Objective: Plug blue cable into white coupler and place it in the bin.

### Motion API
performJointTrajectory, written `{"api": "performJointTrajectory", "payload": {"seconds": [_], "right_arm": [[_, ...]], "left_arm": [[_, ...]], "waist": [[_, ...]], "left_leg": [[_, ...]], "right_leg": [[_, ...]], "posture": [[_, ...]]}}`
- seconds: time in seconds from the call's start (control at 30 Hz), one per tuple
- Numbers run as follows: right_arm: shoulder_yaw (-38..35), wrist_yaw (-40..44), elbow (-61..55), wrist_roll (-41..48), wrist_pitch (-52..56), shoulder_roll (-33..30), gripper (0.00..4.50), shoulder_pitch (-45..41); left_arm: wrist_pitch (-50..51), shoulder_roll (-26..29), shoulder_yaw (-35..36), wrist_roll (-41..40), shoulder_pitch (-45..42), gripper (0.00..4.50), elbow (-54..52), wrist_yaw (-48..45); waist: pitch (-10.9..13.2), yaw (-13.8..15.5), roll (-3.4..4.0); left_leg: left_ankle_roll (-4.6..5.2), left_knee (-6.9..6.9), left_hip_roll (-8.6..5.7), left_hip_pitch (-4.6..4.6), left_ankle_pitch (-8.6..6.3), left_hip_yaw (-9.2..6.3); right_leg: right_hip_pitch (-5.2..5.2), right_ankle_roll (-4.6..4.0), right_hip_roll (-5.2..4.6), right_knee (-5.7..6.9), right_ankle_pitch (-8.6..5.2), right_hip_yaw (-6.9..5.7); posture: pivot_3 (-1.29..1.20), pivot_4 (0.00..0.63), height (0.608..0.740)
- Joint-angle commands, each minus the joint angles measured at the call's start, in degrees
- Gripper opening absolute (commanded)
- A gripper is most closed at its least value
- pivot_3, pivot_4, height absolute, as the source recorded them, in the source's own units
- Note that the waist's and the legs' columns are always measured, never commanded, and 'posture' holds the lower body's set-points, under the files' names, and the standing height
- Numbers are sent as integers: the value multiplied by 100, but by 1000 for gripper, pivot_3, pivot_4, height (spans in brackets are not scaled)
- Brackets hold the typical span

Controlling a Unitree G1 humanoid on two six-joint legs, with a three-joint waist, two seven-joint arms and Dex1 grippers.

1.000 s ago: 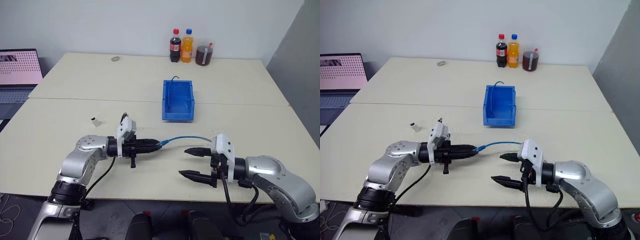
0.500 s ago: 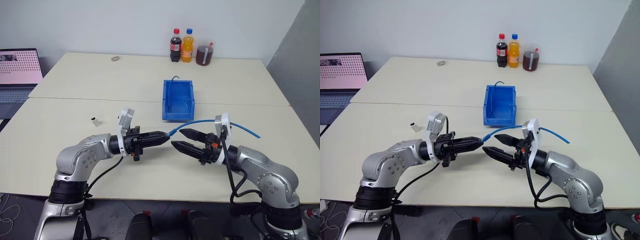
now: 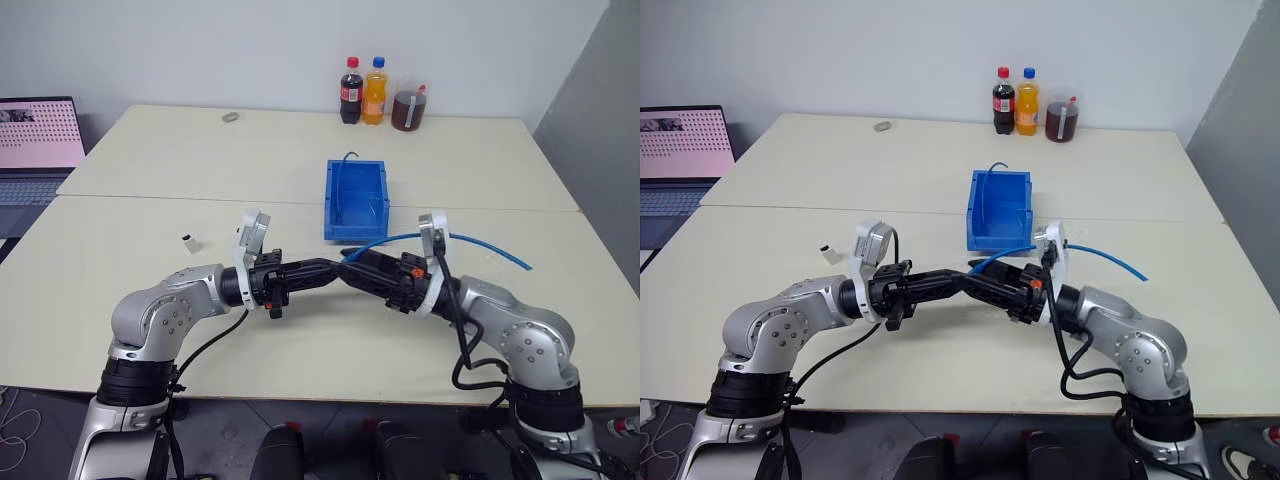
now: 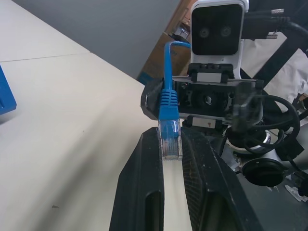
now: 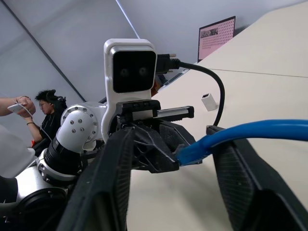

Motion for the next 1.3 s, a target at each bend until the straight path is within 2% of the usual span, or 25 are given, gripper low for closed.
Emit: {"api": "performJointTrajectory", "payload": {"seconds": [0.03, 0.23, 0.5, 0.57, 0.73, 0.83, 1.0, 1.13, 1.3], "right_arm": [[32, 79, -58, 254, 22, 24, 1448, -148], [-2, 115, -39, 372, 95, 2, 274, -186], [-24, 232, -55, 643, 289, -223, 144, -208], [-13, 256, -52, 669, 315, -257, 143, -219], [-14, 251, -28, 629, 281, -274, 134, -239], [-37, 261, 39, 518, 182, -336, 133, -230], [-112, 337, 145, 369, 41, -500, 129, -185], [-142, 363, 228, 268, -73, -622, 128, -141], [-134, 393, 265, 181, -172, -727, 127, -68]], "left_arm": [[-26, -45, 82, -136, -112, 244, -175, 22], [-172, -18, 54, -20, -100, 244, -98, -80], [-838, 48, -135, 557, -159, 244, 247, -366], [-1030, 113, -239, 738, -141, 952, 315, -484], [-1305, 247, -341, 981, 18, 1816, 322, -667], [-1649, 530, -394, 1324, 316, 2530, 248, -802], [-2029, 646, -113, 1596, 787, 3517, 172, -438], [-2552, 334, 206, 2164, 1150, 4444, 121, 722], [-2775, -521, 709, 2844, 1754, 4500, -247, 2753]], "waist": [[0, 0, 0], [1, 0, 1], [0, 0, 1], [1, 0, 1], [1, -3, 1], [1, -30, 1], [2, -76, 2], [2, -71, 2], [2, -62, 1]], "left_leg": [[0, 0, 0, 0, 0, 0], [0, -1, 0, 0, 0, 0], [0, -1, 0, 0, 0, 2], [0, -2, 0, 0, 0, 2], [0, -3, 0, -1, 0, 2], [1, -4, 0, -1, 0, 3], [1, -7, 2, -2, -1, 4], [1, -7, 2, -3, -1, 2], [1, -6, 1, -5, -1, 8]], "right_leg": [[0, 0, 0, 0, 0, 0], [-1, 0, 0, -1, 0, 0], [-1, 0, 0, -2, 0, 1], [-1, 0, 0, -4, 0, 2], [-2, 0, 0, -4, 0, 2], [-2, 0, 0, -6, -1, 3], [-3, -2, -3, -10, -2, 2], [-3, 0, -5, -12, -1, 1], [-2, 1, -10, -14, 0, 5]], "posture": [[0, 150, 740], [0, 150, 740], [0, 150, 740], [0, 150, 740], [0, 150, 740], [0, 150, 740], [0, 150, 740], [0, 150, 740], [0, 150, 740]]}}
